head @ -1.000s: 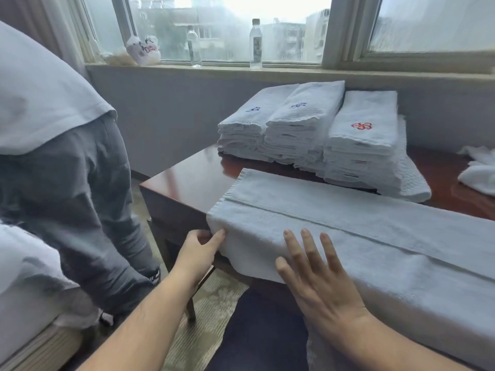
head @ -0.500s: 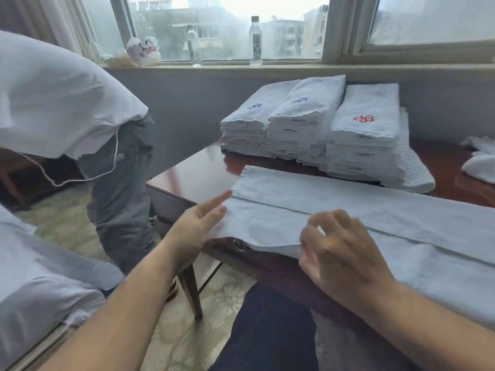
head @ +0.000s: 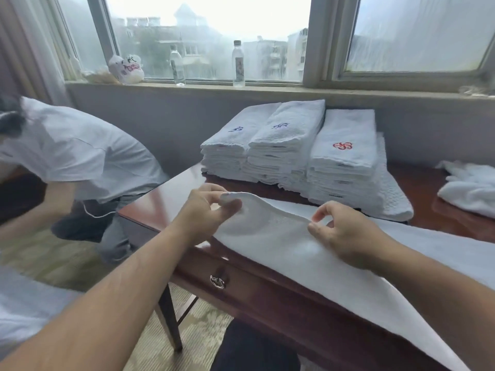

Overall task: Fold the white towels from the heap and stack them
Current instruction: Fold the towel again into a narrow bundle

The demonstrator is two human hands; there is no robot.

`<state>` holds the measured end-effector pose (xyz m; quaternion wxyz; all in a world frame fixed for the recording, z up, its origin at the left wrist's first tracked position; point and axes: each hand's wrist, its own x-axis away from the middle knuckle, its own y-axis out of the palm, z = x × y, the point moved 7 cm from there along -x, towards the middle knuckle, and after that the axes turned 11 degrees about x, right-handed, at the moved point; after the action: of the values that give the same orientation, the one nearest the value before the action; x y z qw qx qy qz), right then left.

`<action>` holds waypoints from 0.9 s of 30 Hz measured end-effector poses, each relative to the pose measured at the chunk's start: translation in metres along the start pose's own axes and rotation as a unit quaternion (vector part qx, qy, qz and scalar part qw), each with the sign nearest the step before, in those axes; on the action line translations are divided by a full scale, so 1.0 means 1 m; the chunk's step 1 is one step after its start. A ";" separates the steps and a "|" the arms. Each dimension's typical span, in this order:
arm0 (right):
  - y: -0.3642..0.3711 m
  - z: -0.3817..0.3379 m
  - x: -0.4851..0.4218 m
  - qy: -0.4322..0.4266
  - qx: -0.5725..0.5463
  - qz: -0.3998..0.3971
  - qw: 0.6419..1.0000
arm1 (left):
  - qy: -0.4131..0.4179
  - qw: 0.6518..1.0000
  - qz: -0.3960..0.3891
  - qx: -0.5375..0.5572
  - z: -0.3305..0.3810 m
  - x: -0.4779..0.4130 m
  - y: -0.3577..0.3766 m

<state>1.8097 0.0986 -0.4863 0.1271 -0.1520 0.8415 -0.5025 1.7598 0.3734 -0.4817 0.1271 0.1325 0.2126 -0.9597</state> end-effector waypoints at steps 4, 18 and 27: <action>0.012 0.016 0.000 0.024 0.001 -0.076 0.997 | -0.006 0.997 0.073 -0.022 -0.016 -0.020 0.009; -0.015 0.062 -0.028 0.041 0.155 -0.232 0.959 | -0.124 0.980 0.091 -0.123 -0.063 -0.068 0.020; -0.028 0.074 -0.083 0.025 0.201 0.014 0.979 | -0.162 0.953 0.121 -0.228 -0.068 -0.082 0.015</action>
<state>1.9173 0.0578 -0.4905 0.1411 -0.0993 0.7285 -0.6629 1.8541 0.4053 -0.5219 0.3015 -0.0324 0.3846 -0.8719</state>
